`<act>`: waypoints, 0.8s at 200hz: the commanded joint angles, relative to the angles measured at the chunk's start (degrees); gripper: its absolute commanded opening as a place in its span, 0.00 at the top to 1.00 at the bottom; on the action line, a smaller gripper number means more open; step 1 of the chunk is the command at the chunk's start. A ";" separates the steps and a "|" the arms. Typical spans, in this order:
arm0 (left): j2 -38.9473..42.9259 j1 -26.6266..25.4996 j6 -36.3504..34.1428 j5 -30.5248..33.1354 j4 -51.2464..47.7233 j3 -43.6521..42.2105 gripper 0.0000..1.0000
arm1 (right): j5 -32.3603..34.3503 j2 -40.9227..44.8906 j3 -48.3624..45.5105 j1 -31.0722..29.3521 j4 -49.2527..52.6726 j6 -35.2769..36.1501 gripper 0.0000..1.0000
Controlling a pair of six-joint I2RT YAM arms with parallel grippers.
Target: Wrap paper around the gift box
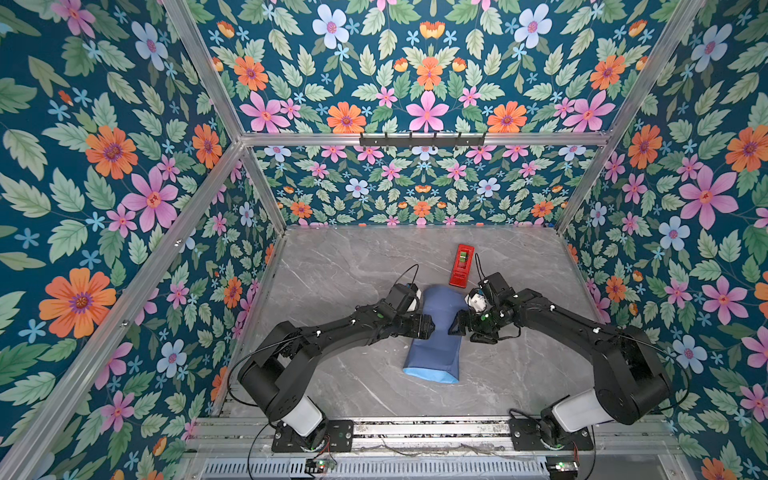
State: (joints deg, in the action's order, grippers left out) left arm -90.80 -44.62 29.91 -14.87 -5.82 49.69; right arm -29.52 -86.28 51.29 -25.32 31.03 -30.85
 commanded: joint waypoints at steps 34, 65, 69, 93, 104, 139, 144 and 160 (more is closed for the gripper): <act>0.22 -0.01 -0.13 1.84 -5.82 -0.03 0.13 | 3.15 -2.17 -1.66 0.79 -0.59 1.68 0.21; 1.41 0.28 0.98 -0.31 -4.89 0.73 0.12 | 3.50 -2.58 -1.90 1.04 -0.27 2.35 0.25; 1.50 0.32 1.19 -0.71 -4.74 0.96 0.12 | 3.49 -2.58 -1.89 1.01 -0.20 2.41 0.25; 0.97 0.52 1.14 -1.62 -5.11 2.13 0.12 | 3.83 -2.42 -1.92 1.00 0.10 2.68 0.26; 0.42 0.67 0.56 -1.62 -6.08 2.74 0.12 | 3.85 -2.40 -1.92 1.08 0.35 2.80 0.26; -0.11 2.15 0.15 -2.19 -6.61 2.52 0.13 | 4.12 -2.05 -1.83 1.37 0.66 3.17 0.27; -0.35 2.19 -0.07 -2.18 -6.62 2.56 0.13 | 4.10 -2.05 -1.73 1.48 0.78 3.23 0.27; -2.00 2.21 -1.05 -2.07 -8.08 3.27 0.13 | 4.07 -2.05 -1.09 1.58 1.18 3.39 0.27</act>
State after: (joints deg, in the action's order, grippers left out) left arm -91.22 -42.59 30.70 -17.72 -11.09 52.40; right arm -32.84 -88.01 49.89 -24.01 27.75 -28.25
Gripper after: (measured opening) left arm 0.867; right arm 0.726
